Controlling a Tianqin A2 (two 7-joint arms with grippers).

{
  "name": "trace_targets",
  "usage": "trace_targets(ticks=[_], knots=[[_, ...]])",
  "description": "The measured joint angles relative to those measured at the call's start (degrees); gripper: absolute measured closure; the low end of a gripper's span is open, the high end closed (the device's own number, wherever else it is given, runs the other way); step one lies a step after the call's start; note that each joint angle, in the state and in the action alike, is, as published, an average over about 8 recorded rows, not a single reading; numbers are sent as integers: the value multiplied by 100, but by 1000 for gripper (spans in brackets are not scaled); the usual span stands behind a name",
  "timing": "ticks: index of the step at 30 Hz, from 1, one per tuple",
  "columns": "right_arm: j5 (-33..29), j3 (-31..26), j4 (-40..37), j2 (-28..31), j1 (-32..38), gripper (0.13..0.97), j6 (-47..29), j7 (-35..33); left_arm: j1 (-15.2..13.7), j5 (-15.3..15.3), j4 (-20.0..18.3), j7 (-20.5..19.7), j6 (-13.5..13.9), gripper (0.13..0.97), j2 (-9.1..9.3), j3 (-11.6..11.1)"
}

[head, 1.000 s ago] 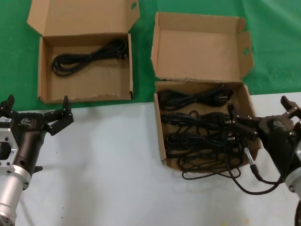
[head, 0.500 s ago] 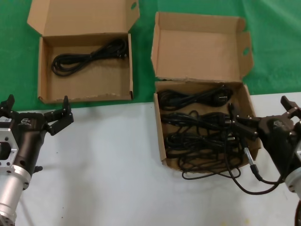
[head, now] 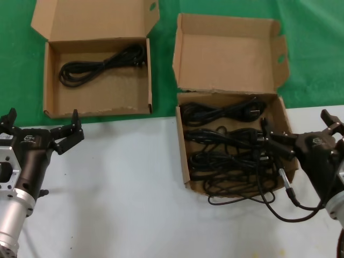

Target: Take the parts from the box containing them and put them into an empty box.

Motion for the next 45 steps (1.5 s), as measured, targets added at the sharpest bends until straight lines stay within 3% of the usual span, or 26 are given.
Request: trace_targets(ticks=[45], knots=[[0, 0, 0, 0, 0, 129, 0, 0, 0, 0, 0, 0, 0, 132, 0, 0]])
